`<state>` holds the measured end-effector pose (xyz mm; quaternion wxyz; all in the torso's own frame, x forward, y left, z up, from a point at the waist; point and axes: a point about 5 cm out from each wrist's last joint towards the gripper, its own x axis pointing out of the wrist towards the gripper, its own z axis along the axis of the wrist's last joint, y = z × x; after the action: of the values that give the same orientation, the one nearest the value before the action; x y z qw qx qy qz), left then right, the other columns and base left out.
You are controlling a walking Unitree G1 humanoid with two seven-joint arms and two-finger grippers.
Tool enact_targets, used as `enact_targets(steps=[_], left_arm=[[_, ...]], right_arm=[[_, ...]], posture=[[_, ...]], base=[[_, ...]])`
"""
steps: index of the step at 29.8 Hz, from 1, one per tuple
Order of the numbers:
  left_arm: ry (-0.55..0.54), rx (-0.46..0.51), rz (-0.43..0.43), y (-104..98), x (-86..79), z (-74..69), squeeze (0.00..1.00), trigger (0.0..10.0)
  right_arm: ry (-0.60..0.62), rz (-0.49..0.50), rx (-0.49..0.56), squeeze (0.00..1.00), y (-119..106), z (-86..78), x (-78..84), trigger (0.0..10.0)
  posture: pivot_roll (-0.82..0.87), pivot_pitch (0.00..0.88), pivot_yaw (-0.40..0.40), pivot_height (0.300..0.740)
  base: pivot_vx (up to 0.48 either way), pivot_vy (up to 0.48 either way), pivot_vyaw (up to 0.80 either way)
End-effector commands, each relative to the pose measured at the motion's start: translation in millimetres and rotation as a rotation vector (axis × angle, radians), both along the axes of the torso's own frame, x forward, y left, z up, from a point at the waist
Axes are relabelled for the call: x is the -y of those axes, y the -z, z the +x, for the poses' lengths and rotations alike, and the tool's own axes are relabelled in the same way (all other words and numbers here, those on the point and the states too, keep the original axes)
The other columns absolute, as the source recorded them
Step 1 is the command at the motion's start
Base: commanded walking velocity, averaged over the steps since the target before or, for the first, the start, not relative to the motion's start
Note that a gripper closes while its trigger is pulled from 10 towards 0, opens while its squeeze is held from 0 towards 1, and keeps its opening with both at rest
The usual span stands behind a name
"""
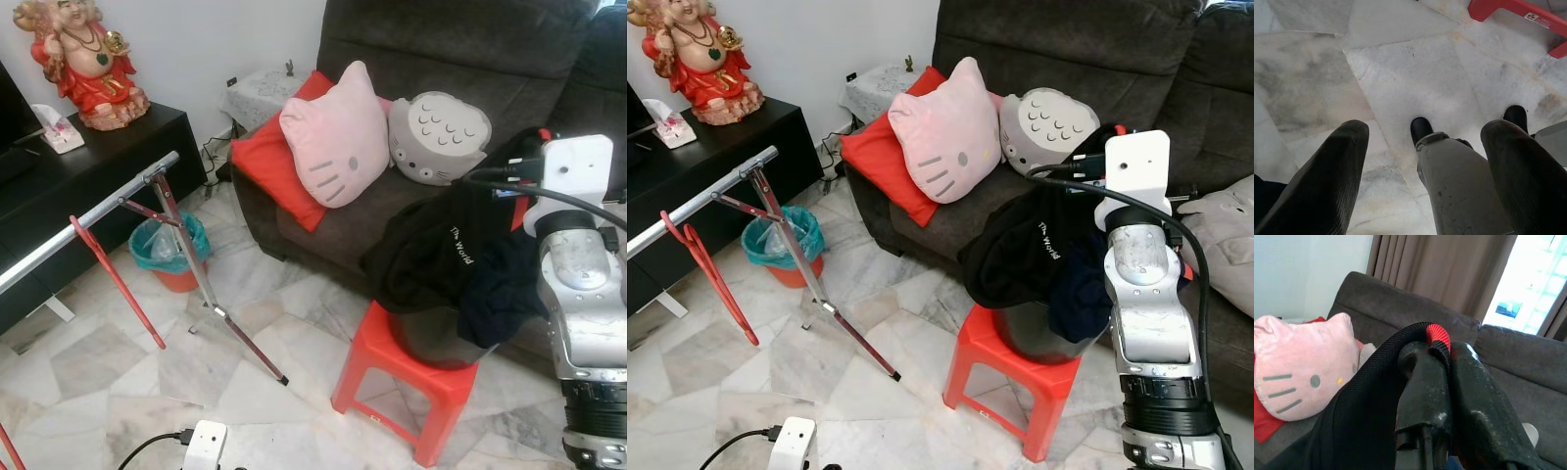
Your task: Hang hanger
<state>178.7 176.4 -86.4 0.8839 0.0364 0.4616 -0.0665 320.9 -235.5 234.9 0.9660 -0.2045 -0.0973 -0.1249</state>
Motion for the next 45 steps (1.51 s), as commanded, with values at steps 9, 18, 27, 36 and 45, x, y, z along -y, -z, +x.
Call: enact_targets(steps=[9,18,27,36,45], left_arm=[[-0.009,-0.004,0.004,0.4,-2.9,-1.4,0.00,10.0],[-0.059,0.057,0.001,-2.3,-4.0,1.8,0.00,10.0],[-0.032,0.040,0.008,-1.6,-3.8,1.0,0.00,10.0],[-0.013,0.017,0.008,-0.5,-3.9,-0.6,0.00,10.0],[-0.013,0.014,0.005,-0.2,-3.4,-1.0,0.00,10.0]], right_arm=[[-0.088,0.024,-0.113,0.00,23.1,-6.7,2.1,0.0],[-0.300,0.078,-0.187,0.00,40.5,-5.3,-34.4,0.0],[-0.326,0.129,-0.240,0.00,68.4,-7.2,-47.3,0.0],[-0.382,0.160,-0.186,0.00,64.2,-13.6,-69.3,0.0],[-0.735,0.143,-0.186,0.00,62.5,-49.0,-122.3,0.0]], posture=[[-0.10,0.001,0.065,0.740],[-0.09,0.002,0.063,0.740],[-0.08,0.000,0.063,0.740],[-0.08,0.004,0.061,0.740],[-0.08,0.003,0.057,0.740]], base=[[0.000,0.000,0.00],[0.000,0.000,0.00],[0.000,0.000,0.00],[0.000,0.000,0.00],[0.000,0.000,0.00]])
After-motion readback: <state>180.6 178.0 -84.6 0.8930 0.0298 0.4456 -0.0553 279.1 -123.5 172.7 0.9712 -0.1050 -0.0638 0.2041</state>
